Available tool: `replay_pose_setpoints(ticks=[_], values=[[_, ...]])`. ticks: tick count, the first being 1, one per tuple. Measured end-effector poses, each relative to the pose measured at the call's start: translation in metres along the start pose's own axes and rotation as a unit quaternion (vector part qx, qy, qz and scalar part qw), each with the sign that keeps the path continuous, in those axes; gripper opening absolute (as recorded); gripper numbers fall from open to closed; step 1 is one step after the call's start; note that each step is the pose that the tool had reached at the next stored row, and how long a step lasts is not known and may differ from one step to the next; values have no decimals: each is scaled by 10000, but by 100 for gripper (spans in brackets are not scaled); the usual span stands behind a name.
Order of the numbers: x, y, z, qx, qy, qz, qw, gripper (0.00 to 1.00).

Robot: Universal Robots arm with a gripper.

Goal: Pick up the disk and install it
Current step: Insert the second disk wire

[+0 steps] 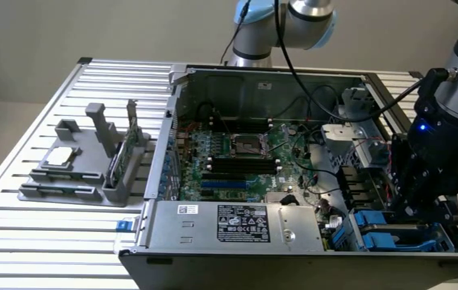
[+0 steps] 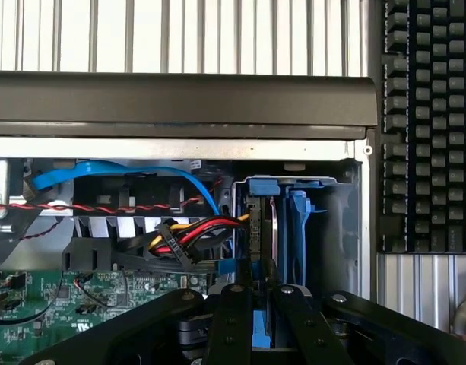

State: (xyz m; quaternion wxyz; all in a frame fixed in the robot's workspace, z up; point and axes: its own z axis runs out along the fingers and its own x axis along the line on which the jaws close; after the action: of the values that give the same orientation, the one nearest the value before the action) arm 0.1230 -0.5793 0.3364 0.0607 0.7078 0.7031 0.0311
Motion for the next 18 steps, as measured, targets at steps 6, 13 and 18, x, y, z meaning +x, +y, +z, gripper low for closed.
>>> replay_pose_setpoints(ticks=[6,13,18], values=[[-13,0,4,3,10,1,10000,16],[-19,-1,13,3,20,3,10000,16],[-18,-3,21,3,23,3,10000,16]])
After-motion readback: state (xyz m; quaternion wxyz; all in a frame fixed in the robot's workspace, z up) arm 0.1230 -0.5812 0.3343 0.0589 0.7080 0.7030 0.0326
